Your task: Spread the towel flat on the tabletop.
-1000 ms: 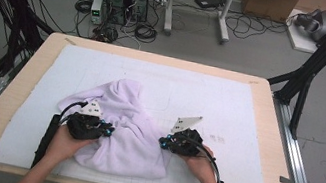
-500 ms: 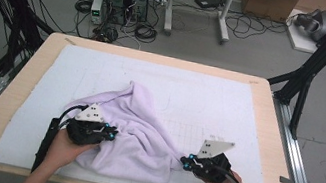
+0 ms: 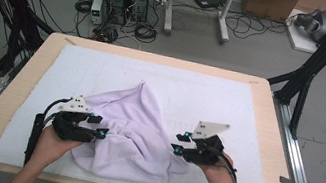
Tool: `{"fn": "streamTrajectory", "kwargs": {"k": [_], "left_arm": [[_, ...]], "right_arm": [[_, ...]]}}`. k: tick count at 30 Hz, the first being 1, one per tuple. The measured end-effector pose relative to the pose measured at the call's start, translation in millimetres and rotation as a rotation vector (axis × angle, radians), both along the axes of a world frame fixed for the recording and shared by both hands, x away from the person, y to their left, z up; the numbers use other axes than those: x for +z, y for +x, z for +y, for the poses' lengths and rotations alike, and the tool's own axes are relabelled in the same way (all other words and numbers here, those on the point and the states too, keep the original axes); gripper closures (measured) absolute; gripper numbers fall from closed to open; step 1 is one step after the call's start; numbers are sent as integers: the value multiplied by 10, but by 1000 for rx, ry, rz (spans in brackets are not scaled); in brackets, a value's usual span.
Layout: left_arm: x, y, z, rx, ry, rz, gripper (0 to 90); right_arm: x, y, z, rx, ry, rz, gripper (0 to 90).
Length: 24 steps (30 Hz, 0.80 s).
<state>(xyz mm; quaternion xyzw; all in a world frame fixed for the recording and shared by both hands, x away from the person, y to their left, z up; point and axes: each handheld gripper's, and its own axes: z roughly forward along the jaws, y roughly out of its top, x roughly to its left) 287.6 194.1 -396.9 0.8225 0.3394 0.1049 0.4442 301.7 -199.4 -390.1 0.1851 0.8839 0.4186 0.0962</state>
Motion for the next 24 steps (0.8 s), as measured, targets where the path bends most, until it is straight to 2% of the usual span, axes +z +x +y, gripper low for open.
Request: {"fn": "streamTrajectory", "kwargs": {"k": [3, 4, 5, 6, 7, 8, 9, 10, 11, 12, 13, 16, 19, 20, 22, 24], "left_arm": [[-105, 93, -22, 12, 39, 38, 445], [-165, 148, -42, 6, 61, 68, 491], [-165, 148, -42, 6, 61, 68, 529], [-202, 174, -65, -1, 81, 72, 593], [-226, 189, -81, -13, 95, 82, 593], [-262, 205, -112, -25, 106, 92, 691], [-292, 215, -145, -32, 114, 98, 691], [-306, 226, -160, -40, 117, 90, 754], [-308, 234, -171, -39, 110, 89, 754], [-306, 248, -182, -40, 100, 87, 781], [-303, 257, -191, -40, 92, 84, 803], [-265, 253, -195, -42, 78, 73, 819], [-200, 222, -198, -47, 53, 51, 826], [-165, 205, -207, -52, 50, 40, 828], [-121, 170, -227, -69, 32, 39, 827], [-99, 135, -239, -95, 18, 48, 827]], "right_arm": [[-136, 213, 161, -9, -18, 34, 567], [-273, 334, 260, -19, -55, 71, 556], [-273, 334, 260, -19, -55, 71, 556], [-389, 403, 308, -16, -68, 127, 556], [-389, 403, 308, -16, -68, 127, 556], [-483, 423, 321, -29, -58, 147, 604], [-483, 423, 321, -29, -58, 147, 604], [-546, 419, 294, -46, -18, 150, 675], [-546, 419, 294, -46, -18, 150, 675], [-545, 415, 272, -45, -4, 162, 782], [-543, 398, 250, -32, 9, 164, 809], [-505, 333, 228, -24, -17, 155, 830], [-383, 195, 146, -30, -27, 113, 831], [-261, 50, 32, -34, -23, 75, 832], [-218, -12, -11, -38, -31, 68, 832], [-64, -288, -194, -47, -19, 43, 834]]}}
